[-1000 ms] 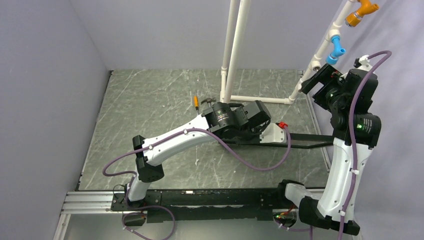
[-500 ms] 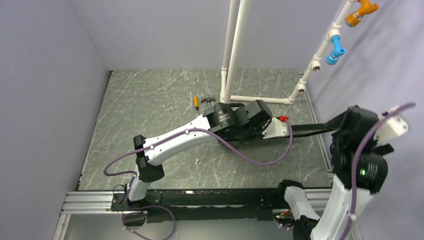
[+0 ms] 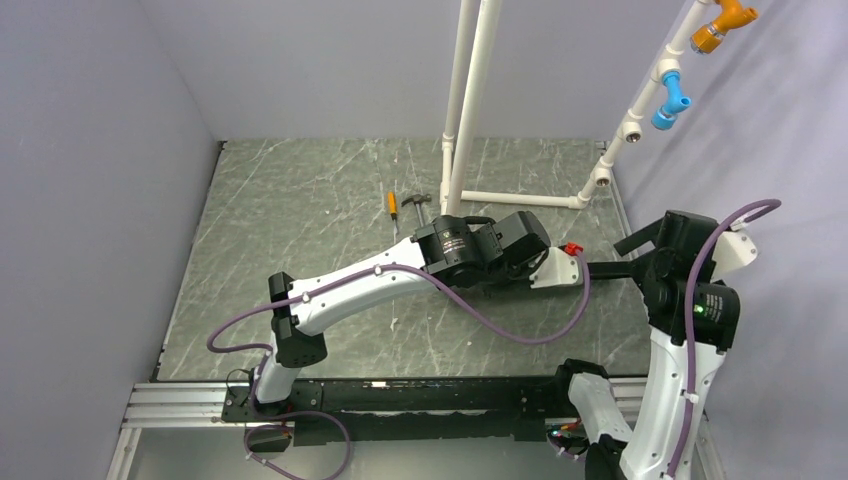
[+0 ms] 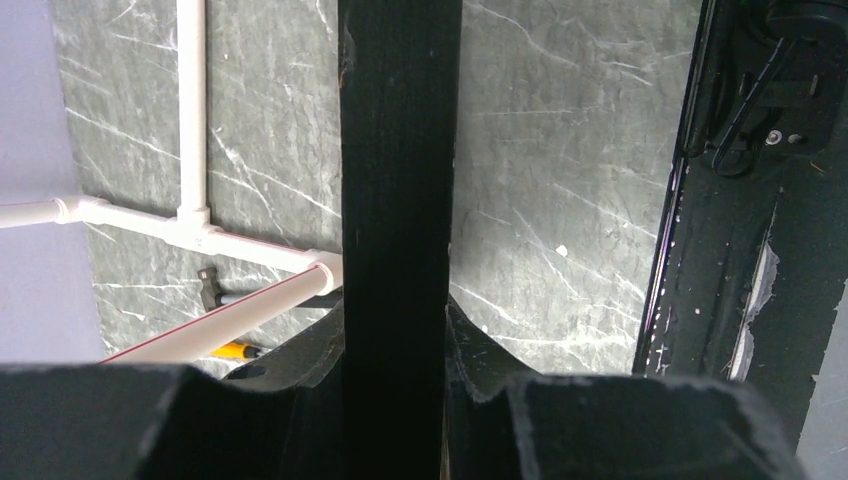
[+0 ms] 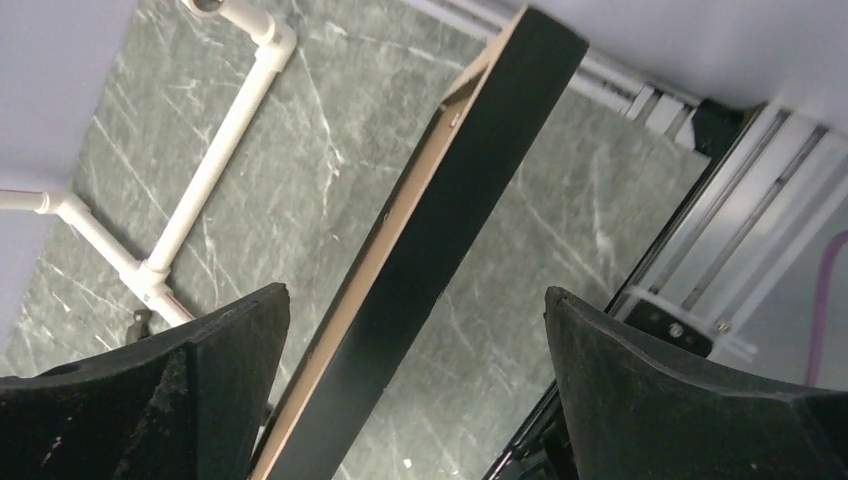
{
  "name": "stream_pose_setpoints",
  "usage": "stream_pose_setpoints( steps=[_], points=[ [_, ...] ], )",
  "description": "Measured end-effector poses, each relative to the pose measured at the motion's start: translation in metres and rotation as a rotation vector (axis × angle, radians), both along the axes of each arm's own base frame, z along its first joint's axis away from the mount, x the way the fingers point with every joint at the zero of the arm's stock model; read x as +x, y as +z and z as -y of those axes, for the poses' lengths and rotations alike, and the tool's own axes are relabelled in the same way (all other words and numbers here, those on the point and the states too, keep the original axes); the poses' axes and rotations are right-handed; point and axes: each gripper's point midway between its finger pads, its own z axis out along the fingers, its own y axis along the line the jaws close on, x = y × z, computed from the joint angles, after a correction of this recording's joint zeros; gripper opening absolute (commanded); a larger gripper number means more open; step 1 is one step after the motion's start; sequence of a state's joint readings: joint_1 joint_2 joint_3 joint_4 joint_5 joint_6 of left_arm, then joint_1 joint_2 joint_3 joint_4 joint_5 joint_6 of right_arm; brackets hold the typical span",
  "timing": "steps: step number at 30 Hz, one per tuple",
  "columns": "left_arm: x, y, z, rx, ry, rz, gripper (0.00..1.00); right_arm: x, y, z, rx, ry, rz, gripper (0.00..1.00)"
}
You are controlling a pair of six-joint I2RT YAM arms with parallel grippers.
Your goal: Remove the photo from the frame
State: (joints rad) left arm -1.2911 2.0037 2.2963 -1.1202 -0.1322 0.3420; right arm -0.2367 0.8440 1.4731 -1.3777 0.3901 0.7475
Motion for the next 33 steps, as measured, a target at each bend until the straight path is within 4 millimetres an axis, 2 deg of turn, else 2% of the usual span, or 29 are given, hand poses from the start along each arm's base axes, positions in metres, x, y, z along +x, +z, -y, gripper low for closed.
stream_pose_setpoints(
  steps=[4, 6, 8, 12, 21, 23, 26, 29, 32, 33],
  points=[
    [0.0, 0.0, 0.0, 0.0, 0.001, 0.003, 0.0, 0.002, -0.023, -0.005, 0.066, -0.034, 0.005, 0.8],
    [-0.001, -0.001, 0.0, 0.001, 0.0, 0.004, 0.0, 0.002, -0.031, -0.007, 0.094, -0.057, 0.02, 0.79],
    [-0.002, -0.001, 0.0, 0.002, -0.003, 0.004, 0.0, 0.002, -0.034, -0.009, 0.116, -0.079, 0.041, 0.77],
    [-0.006, -0.002, 0.002, 0.005, -0.011, 0.006, 0.0, 0.005, -0.033, -0.009, 0.137, -0.106, 0.079, 0.68],
    [-0.014, -0.005, 0.003, 0.018, -0.023, 0.008, 0.0, 0.011, -0.043, -0.009, 0.166, -0.137, 0.079, 0.4],
    [-0.015, -0.005, 0.004, 0.014, -0.022, 0.004, 0.07, 0.011, -0.045, -0.008, 0.172, -0.148, 0.077, 0.36],
    [-0.016, -0.006, 0.005, 0.011, -0.013, -0.005, 0.24, 0.012, -0.046, -0.007, 0.185, -0.174, 0.087, 0.15],
    [-0.017, -0.007, 0.005, 0.01, -0.013, -0.009, 0.42, 0.012, -0.046, -0.006, 0.186, -0.183, 0.088, 0.06],
    [-0.023, -0.007, 0.015, -0.03, -0.02, -0.045, 0.55, 0.008, -0.05, -0.004, 0.178, -0.198, 0.066, 0.0],
    [-0.024, -0.007, 0.016, -0.038, -0.021, -0.049, 0.7, 0.008, -0.052, -0.004, 0.178, -0.201, 0.056, 0.0]
  ],
)
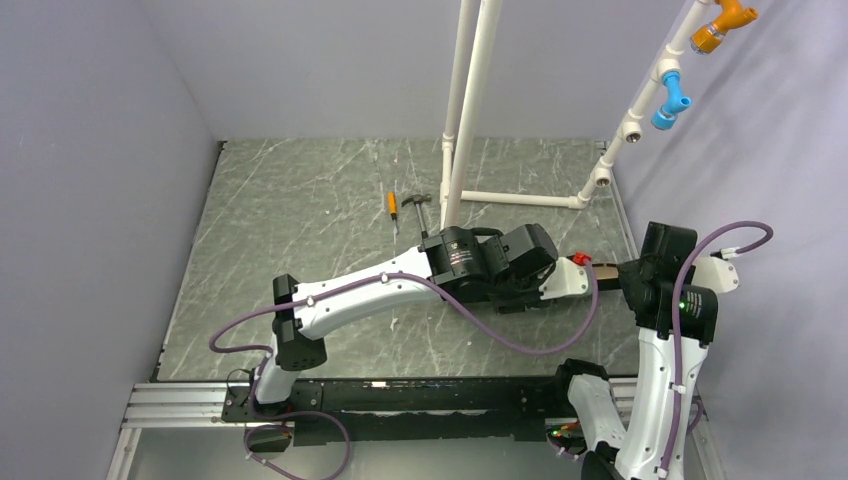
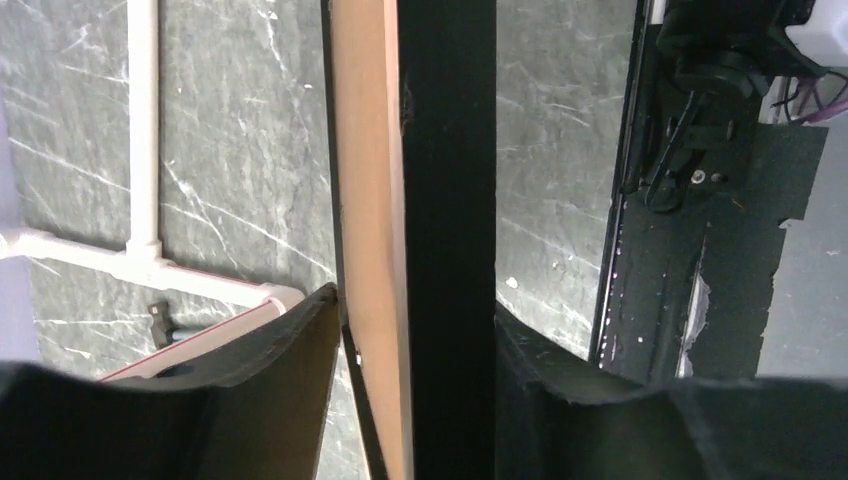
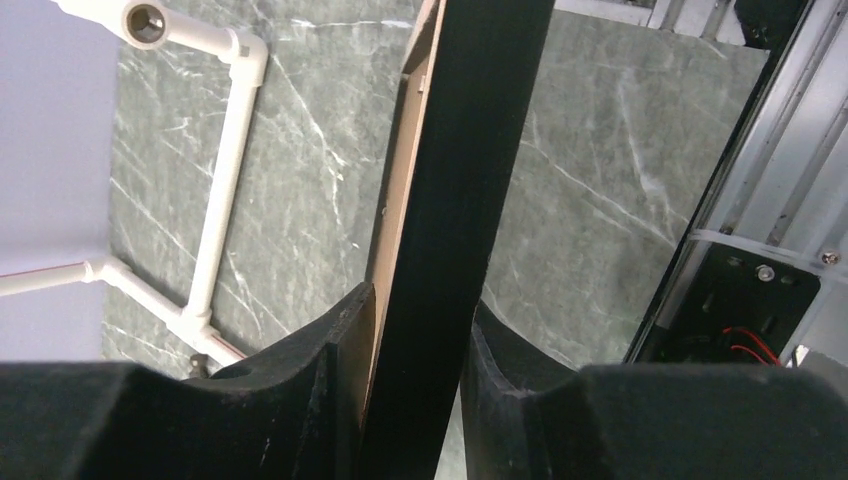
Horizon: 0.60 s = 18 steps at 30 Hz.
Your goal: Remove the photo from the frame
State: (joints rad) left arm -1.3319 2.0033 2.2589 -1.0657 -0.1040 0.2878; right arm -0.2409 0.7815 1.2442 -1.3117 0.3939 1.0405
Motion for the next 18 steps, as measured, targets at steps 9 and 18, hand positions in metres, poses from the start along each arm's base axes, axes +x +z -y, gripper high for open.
stream_pose_setpoints(
  steps=[9, 18],
  points=[
    [-0.003, 0.039, -0.038, -0.124, 0.033, 0.016, 0.99, -0.003, -0.008, -0.002, 0.023, -0.011, -0.041, 0.0],
    [-0.029, 0.078, -0.2, -0.601, 0.015, 0.261, 0.99, -0.001, -0.004, -0.002, 0.036, -0.012, -0.067, 0.0]
  ],
)
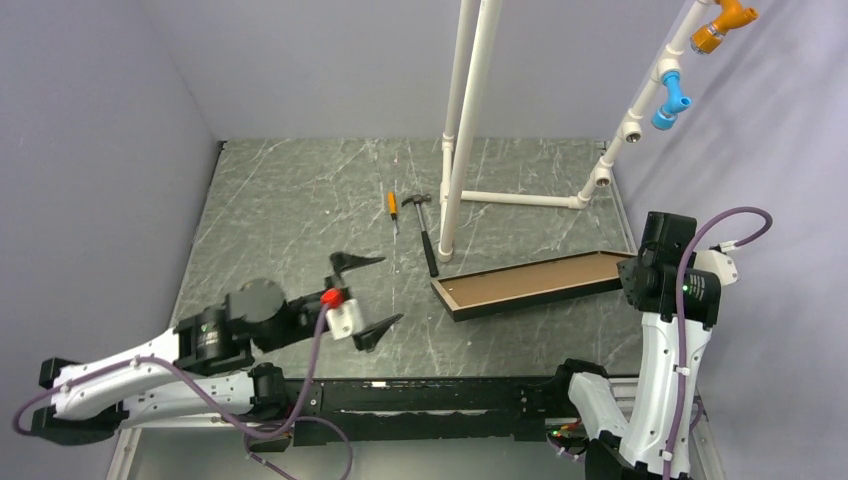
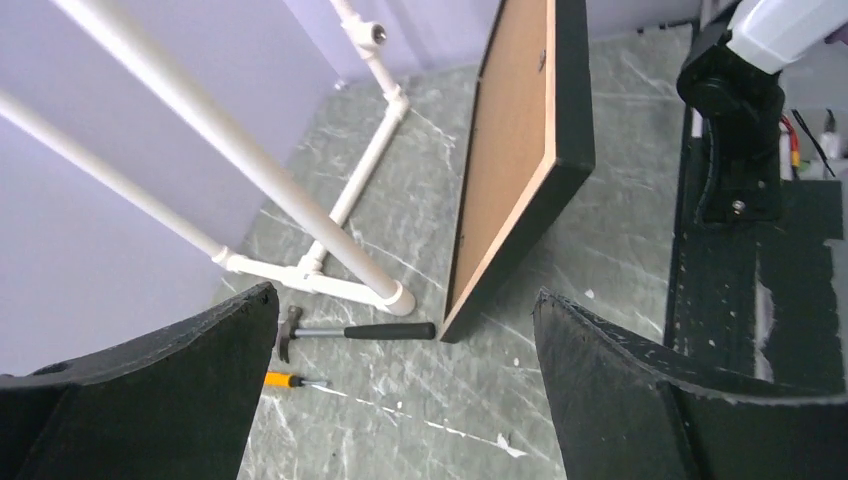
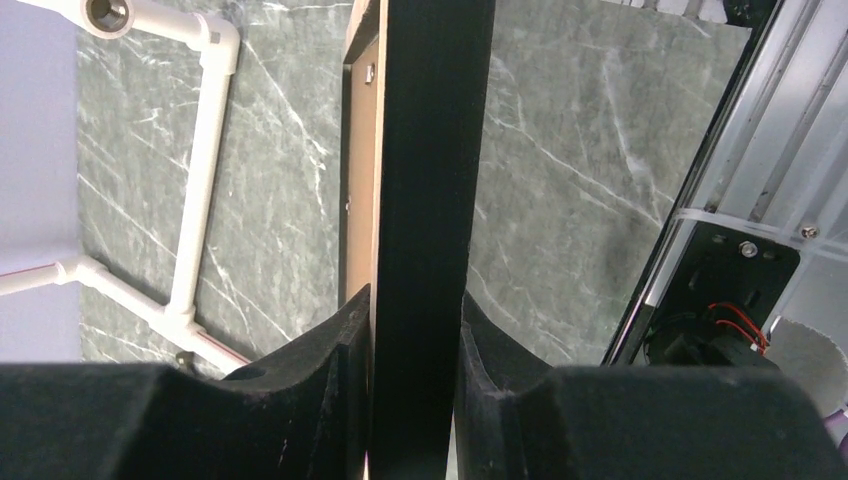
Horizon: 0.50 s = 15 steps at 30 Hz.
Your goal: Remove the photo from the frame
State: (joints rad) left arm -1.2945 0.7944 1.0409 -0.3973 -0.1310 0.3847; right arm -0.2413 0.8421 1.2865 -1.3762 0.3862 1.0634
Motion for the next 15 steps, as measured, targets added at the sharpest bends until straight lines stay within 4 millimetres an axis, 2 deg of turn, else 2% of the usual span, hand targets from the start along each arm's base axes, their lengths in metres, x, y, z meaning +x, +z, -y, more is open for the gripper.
stream_pose_setpoints(
  steps=[2, 4, 8, 12, 15],
  points=[
    [-0.003, -0.009, -0.02, -0.099, -0.002, 0.058, 0.99, 0.001, 0.002, 0.0, 0.0, 0.001, -0.001, 0.0],
    [-0.002, -0.025, -0.022, -0.12, 0.001, 0.085, 0.99, 0.001, 0.002, 0.0, 0.001, 0.0, -0.003, 0.0],
    [0.008, -0.059, -0.004, -0.066, 0.007, 0.103, 0.99, 0.001, 0.002, 0.0, 0.002, 0.001, -0.004, 0.0],
    [0.022, -0.108, 0.019, 0.029, 0.015, 0.097, 0.99, 0.001, 0.003, -0.001, 0.003, 0.003, -0.001, 0.0],
    [0.03, -0.133, 0.034, 0.087, 0.005, 0.075, 0.99, 0.0, 0.005, -0.001, 0.0, 0.006, 0.0, 0.0]
  ],
)
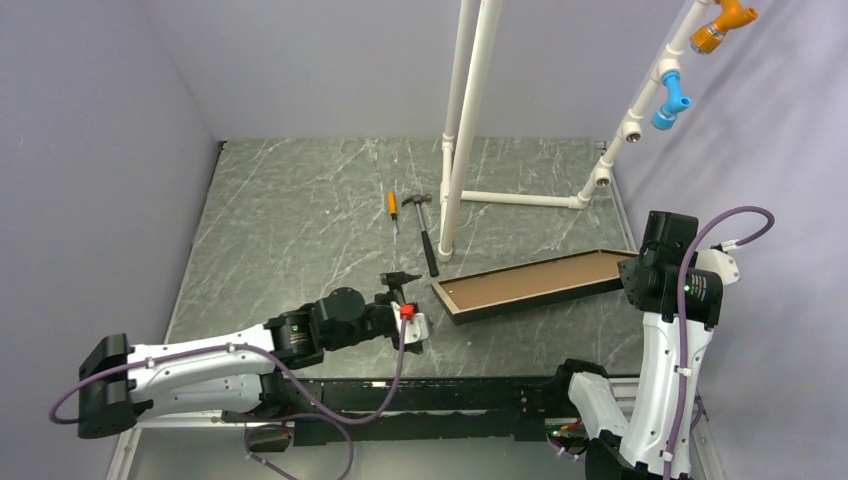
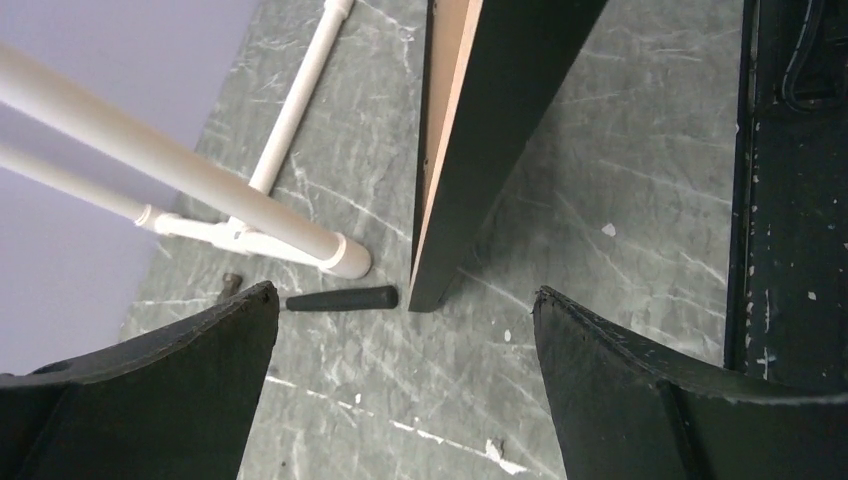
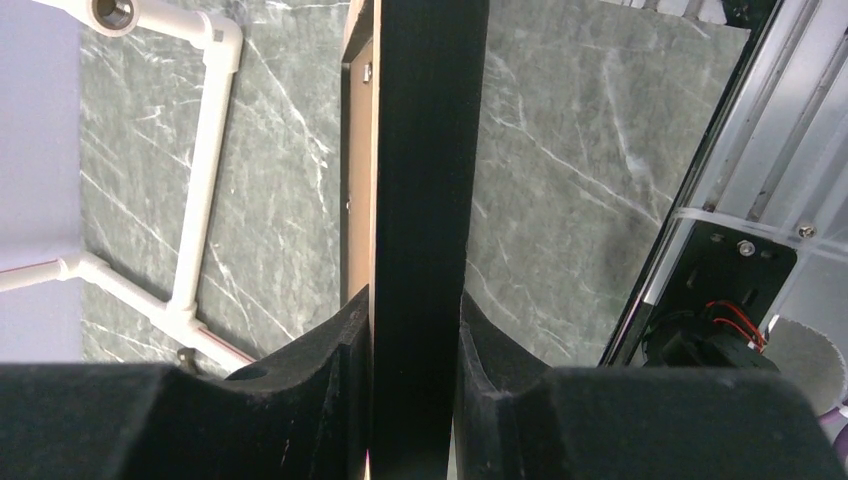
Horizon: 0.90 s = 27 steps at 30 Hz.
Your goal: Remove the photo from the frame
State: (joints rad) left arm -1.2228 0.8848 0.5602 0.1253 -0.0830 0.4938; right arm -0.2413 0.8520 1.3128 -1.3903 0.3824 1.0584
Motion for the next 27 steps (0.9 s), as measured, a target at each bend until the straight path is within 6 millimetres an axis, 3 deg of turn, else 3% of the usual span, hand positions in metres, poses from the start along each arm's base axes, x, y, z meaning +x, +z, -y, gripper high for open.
stream_pose_setpoints(
  steps=[3, 9, 20, 27],
  points=[
    [0.003, -0.008, 0.014, 0.005, -0.031, -0.015, 0.99, 0.0, 0.0, 0.0, -0.001, 0.001, 0.001, 0.0],
    [-0.007, -0.004, 0.048, -0.034, -0.147, -0.041, 0.92, -0.001, 0.001, 0.0, 0.0, 0.001, 0.003, 0.0],
    [-0.014, -0.005, 0.073, -0.136, -0.239, -0.197, 0.59, -0.002, 0.002, 0.0, -0.002, 0.0, 0.011, 0.0],
    [-0.015, 0.001, 0.086, -0.191, -0.261, -0.302, 0.63, -0.003, 0.004, 0.001, -0.009, -0.013, 0.02, 0.0]
  ],
)
